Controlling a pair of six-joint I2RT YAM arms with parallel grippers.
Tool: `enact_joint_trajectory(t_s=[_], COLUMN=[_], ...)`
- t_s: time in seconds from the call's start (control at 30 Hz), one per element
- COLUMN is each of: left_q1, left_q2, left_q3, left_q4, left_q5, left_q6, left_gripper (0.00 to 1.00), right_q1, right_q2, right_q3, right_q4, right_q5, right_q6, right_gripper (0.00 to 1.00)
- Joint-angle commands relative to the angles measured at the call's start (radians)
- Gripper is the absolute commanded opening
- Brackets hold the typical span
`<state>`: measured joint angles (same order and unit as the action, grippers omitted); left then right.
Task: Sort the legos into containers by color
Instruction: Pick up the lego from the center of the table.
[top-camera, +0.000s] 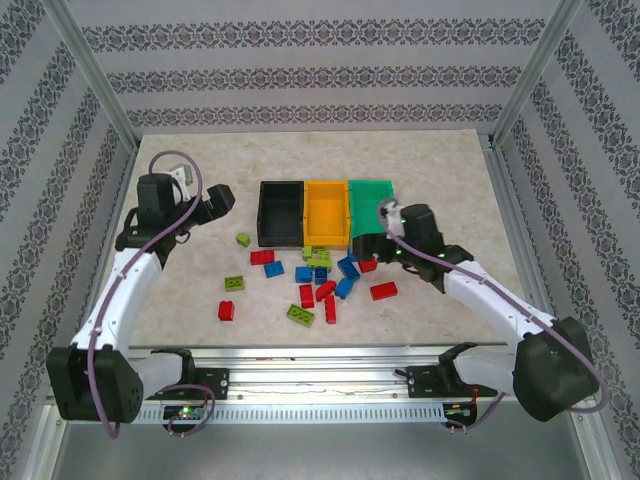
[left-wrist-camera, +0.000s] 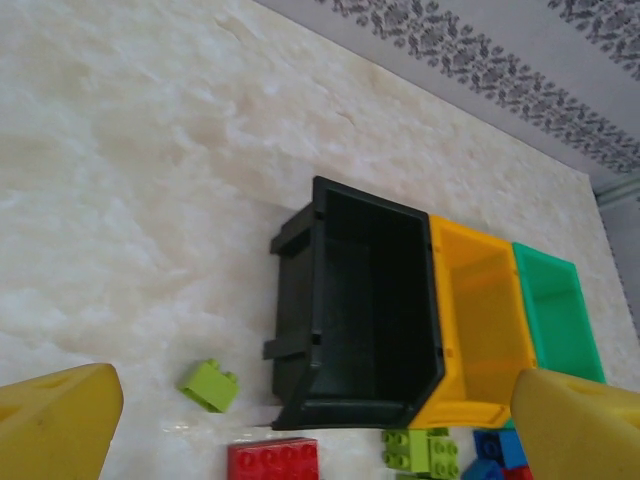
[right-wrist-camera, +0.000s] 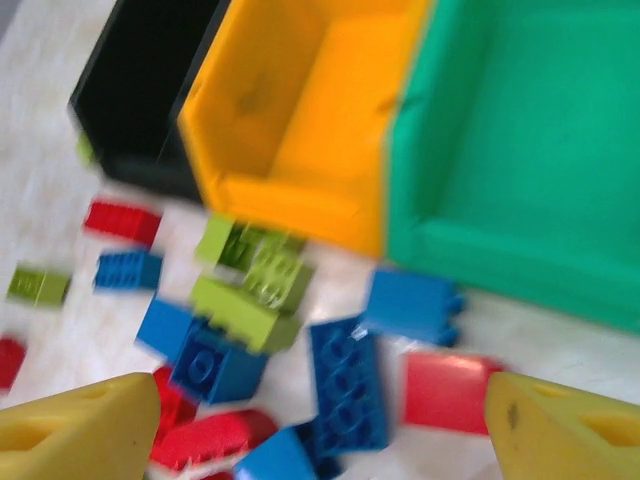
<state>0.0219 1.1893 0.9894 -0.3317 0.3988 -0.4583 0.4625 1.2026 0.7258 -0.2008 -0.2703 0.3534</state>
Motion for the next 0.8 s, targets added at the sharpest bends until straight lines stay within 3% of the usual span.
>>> enact_joint_trajectory(t_s=[0.0,0.13,0.27,0.37,0.53,0.77], left_q1=[0.000,-0.012,-0.015,-0.017,-0.052,-0.124], left_q2=[0.070,0.130,0.180,0.173,0.091,0.142], left_q3=[0.095,0.129,0.135,0.129,0.070,0.094], left_q4=[-0.093,-0.019,0.013,-0.029,-0.017,-0.066], left_q5=[0.077,0.072,0.082,0.081,-0.025,-0.040], left_q6=[-0.007,-0.022,-0.022,0.026,0.061,0.103], left_gripper=[1.00,1.00,1.00,1.00,1.00,1.00], right_q1=[0.145,0.276,0.346,0.363,0.368,0.381], right_q2=[0.038,0.110,0.214,0.296,0.430,0.530], right_q3=[0.039,0.078,0.145,0.194,0.293,0.394], right_q4=[-0.142,-0.165,-0.174,-0.162,-0.171,-0.260], right_q5=[0.120,0.179,0.234,0.236,0.214,0.273], right_q6=[-0.017,0.020,0.060,0.093,0.123,0.129], right_gripper=[0.82,0.78,0.71,0.68,0.64,0.61])
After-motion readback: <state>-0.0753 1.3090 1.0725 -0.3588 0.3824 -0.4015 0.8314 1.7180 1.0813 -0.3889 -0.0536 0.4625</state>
